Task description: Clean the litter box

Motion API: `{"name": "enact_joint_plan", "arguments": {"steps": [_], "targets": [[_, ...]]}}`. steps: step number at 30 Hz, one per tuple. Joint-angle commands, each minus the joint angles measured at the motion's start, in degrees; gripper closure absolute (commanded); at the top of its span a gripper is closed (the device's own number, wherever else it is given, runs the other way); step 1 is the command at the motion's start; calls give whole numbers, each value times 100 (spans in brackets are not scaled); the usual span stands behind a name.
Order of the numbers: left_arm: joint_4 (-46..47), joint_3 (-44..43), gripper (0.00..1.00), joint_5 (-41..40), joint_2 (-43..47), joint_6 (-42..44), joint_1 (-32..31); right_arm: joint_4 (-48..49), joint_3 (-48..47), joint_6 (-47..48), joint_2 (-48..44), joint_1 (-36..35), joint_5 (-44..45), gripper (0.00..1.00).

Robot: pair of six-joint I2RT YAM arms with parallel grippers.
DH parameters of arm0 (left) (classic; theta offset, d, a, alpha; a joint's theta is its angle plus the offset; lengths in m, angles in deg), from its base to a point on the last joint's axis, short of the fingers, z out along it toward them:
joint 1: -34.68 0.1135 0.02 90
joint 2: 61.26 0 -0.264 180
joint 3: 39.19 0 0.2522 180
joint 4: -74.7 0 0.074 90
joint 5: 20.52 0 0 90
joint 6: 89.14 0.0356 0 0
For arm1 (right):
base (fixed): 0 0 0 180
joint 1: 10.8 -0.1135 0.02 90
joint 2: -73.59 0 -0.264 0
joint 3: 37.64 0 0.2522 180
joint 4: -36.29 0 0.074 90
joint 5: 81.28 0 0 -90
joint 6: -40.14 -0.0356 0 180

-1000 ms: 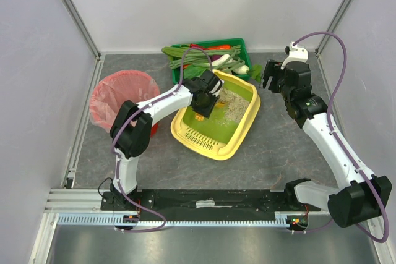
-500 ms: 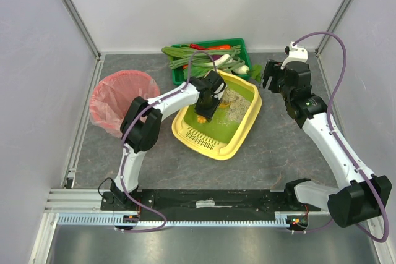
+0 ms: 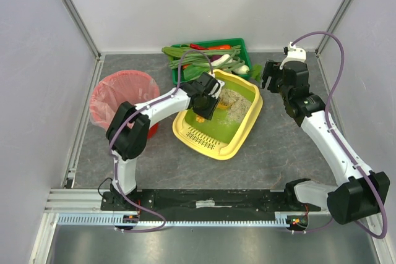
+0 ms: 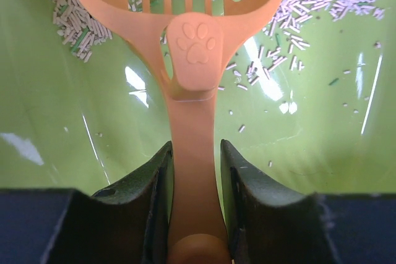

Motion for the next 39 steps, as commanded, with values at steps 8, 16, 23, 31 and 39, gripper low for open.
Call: {"name": "enact_joint_plan", "arguments": {"steps": [8, 16, 23, 31, 39], "targets": [[758, 666, 98, 214, 969, 132, 21, 205, -48, -173, 46, 24, -40, 18], [766, 974, 98, 170, 1197, 167, 4, 205, -74, -200, 108, 15, -110, 18], [1074, 1404, 98, 153, 1715, 571, -40, 223, -92, -182, 152, 15, -146, 18], [749, 1685, 98, 82, 2155, 906, -278, 241, -118, -200, 205, 24, -163, 18], [547, 1844, 98, 450, 2446, 503, -217, 267, -188, -174, 292, 24, -190, 18]]}}
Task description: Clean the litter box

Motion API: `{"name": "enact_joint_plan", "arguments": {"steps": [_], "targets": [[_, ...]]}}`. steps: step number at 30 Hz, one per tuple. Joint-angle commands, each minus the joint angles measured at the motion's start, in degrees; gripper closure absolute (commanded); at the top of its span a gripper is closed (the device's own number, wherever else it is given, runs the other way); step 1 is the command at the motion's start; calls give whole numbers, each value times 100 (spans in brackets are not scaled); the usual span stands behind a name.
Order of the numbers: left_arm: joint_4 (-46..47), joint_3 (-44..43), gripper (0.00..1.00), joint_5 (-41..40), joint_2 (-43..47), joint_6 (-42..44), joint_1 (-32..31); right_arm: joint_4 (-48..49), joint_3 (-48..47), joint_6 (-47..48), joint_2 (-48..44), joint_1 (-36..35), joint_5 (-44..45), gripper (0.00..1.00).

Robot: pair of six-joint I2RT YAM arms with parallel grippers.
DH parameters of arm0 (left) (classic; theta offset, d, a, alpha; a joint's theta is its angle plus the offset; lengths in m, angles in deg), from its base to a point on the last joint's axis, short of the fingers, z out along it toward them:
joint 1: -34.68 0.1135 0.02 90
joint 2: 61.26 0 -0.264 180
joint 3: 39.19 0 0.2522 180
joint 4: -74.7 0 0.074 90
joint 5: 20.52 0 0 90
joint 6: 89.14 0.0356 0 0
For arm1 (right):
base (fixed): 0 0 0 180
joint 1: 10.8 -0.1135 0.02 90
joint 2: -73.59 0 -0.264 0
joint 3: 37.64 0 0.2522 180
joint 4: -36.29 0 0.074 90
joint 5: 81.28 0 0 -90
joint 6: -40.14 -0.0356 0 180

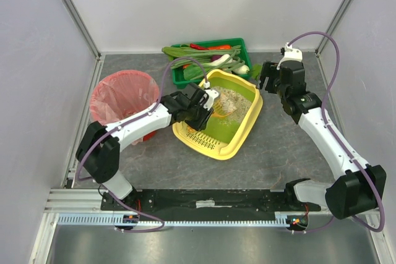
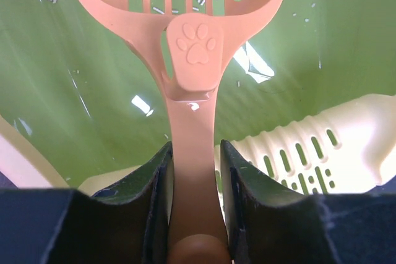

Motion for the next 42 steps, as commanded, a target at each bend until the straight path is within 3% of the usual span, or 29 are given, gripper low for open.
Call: {"name": "enact_joint_plan", "arguments": {"steps": [1, 3, 6, 9, 12, 15, 18, 22, 25, 28, 30, 32, 38, 42], "targets": [[75, 10, 98, 317, 352, -69, 3, 269, -180, -97, 35, 24, -28, 18], [14, -7, 98, 303, 343, 9, -190, 313, -153, -123, 52, 15, -36, 18], [48, 72, 98, 413, 343, -385, 168, 313, -180, -123, 52, 24, -72, 18], [-47, -33, 98, 215, 378, -1, -250, 331, -162, -115, 52, 15, -71, 18], [-172, 27, 98, 326, 343, -288, 97, 331, -171, -97, 61, 33, -63, 18], [-136, 115, 98, 364, 413, -246, -111, 331, -136, -123, 52, 15, -63, 18], [-101, 177, 98, 335, 422, -552, 108, 348, -118, -124, 43, 24, -72, 18], [-373, -42, 98, 3, 282, -228, -156, 348, -118, -115, 69, 15, -115, 18], [-321, -25, 98, 580, 237, -448, 65, 340, -118, -115, 52, 15, -89, 18], [-532, -52, 98, -66, 228, -131, -200, 340, -127, -115, 43, 15, -89, 18], [-488, -42, 98, 290, 228, -324, 160, 339, -92, -123, 34, 24, -72, 18], [-514, -121, 98, 328, 255, -167, -93, 339, -65, -141, 34, 15, -80, 18], [-1242, -822, 98, 248, -200, -193, -77, 339, -83, -159, 43, 24, -80, 18], [-2708, -1562, 98, 213, -632, -87, -68, 339, -57, -150, 52, 15, -72, 18]]}}
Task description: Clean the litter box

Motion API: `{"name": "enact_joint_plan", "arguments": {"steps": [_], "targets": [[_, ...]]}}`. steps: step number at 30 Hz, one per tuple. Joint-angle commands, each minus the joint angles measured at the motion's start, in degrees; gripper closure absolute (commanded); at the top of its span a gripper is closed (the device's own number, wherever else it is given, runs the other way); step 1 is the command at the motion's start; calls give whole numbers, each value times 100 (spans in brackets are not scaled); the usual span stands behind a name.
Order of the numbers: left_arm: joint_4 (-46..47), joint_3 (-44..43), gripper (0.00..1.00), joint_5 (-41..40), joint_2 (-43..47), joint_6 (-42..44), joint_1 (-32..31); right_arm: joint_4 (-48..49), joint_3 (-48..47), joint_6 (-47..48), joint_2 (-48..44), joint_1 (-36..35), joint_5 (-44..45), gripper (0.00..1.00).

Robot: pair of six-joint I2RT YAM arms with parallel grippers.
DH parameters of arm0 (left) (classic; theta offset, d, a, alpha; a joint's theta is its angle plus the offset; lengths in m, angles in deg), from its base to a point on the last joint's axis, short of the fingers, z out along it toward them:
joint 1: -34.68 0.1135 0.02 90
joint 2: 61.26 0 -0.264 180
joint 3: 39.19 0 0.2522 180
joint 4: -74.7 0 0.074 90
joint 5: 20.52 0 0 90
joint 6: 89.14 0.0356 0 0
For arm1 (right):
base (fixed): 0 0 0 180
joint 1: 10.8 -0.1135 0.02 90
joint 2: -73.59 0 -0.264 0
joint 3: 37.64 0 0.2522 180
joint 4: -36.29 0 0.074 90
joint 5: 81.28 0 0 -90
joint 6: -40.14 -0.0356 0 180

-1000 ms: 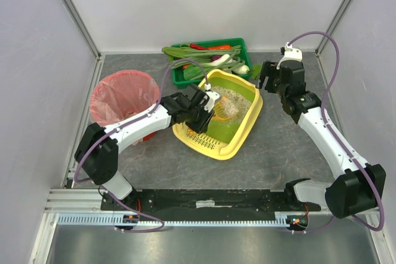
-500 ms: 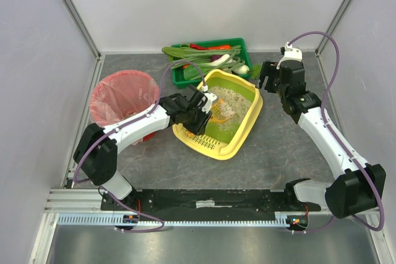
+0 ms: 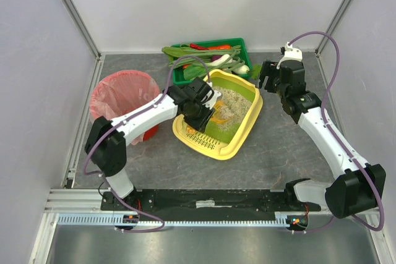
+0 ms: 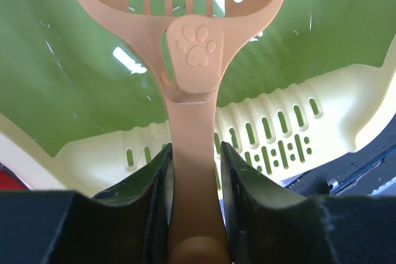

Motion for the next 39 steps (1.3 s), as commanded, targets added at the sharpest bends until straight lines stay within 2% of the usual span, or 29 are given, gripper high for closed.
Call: {"name": "enact_joint_plan", "arguments": {"steps": [1, 8, 14, 21, 31, 39], "targets": [[-1452, -859, 98, 38, -366, 184, -7, 245, -39, -54, 19, 11, -28, 18], [-2577, -1658, 98, 38, -612, -158, -15, 254, 14, -150, 116, 11, -89, 18], [-3184, -2134, 98, 450, -1042, -483, -24, 263, 31, -124, 169, 2, -151, 18], [-3563, -2283, 98, 451, -1324, -748, -50, 272, 75, -133, 169, 11, -213, 18], [-3844, -3064, 98, 478, -1562, -923, -59, 272, 207, -150, 11, 20, -178, 18], [-3941, -3373, 98, 161, -1763, -915, -86, 298, 207, -168, -16, 20, -169, 18]]}}
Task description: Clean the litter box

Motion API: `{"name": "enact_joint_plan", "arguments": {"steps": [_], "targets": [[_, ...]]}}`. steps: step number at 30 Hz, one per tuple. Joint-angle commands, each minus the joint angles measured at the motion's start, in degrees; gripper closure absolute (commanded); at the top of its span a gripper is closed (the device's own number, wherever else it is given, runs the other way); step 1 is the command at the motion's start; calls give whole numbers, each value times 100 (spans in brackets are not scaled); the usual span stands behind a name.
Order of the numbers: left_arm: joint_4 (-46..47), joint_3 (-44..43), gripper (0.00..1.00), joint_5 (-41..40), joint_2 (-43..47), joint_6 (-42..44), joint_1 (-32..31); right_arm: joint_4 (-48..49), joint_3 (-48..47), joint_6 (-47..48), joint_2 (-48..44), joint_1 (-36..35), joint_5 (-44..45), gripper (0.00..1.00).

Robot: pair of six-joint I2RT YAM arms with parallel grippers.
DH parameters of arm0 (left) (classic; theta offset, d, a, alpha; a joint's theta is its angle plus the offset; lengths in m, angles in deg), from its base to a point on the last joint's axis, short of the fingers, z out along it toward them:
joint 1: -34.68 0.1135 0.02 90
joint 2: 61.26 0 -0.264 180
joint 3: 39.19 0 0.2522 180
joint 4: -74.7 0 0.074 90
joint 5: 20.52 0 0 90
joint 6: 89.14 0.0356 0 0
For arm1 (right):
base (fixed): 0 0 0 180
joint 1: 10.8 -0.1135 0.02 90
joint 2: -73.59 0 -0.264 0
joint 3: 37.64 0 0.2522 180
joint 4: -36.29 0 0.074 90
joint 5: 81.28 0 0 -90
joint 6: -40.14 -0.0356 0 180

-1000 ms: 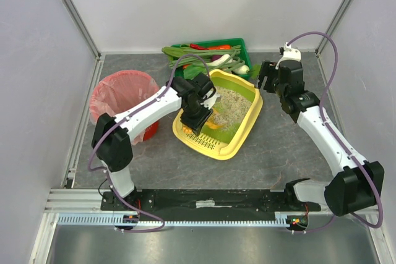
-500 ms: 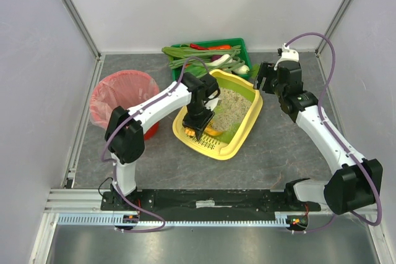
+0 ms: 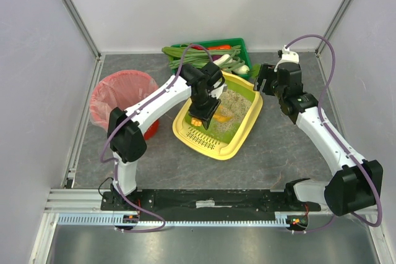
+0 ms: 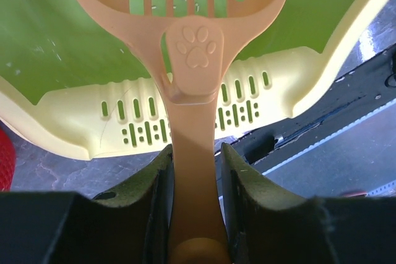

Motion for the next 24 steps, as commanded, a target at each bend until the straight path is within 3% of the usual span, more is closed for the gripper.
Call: {"name": "enact_joint_plan", "arguments": {"steps": [1, 5, 9, 16, 24], "targets": [[-861, -282, 98, -186, -314, -191, -33, 193, 4, -46, -158, 17, 11, 18], [-747, -468, 98, -749, -499, -183, -77, 185, 13, -45, -184, 17, 20, 18], [-896, -504, 98, -258, -728, -165, -42, 185, -5, -45, -176, 26, 28, 18], [-905, -450, 98, -503, -649, -183, -42, 193, -5, -45, -149, 17, 20, 18], [-413, -1644, 98, -1013, -1044, -174, -51, 202, 39, -37, -202, 17, 46, 18]]}}
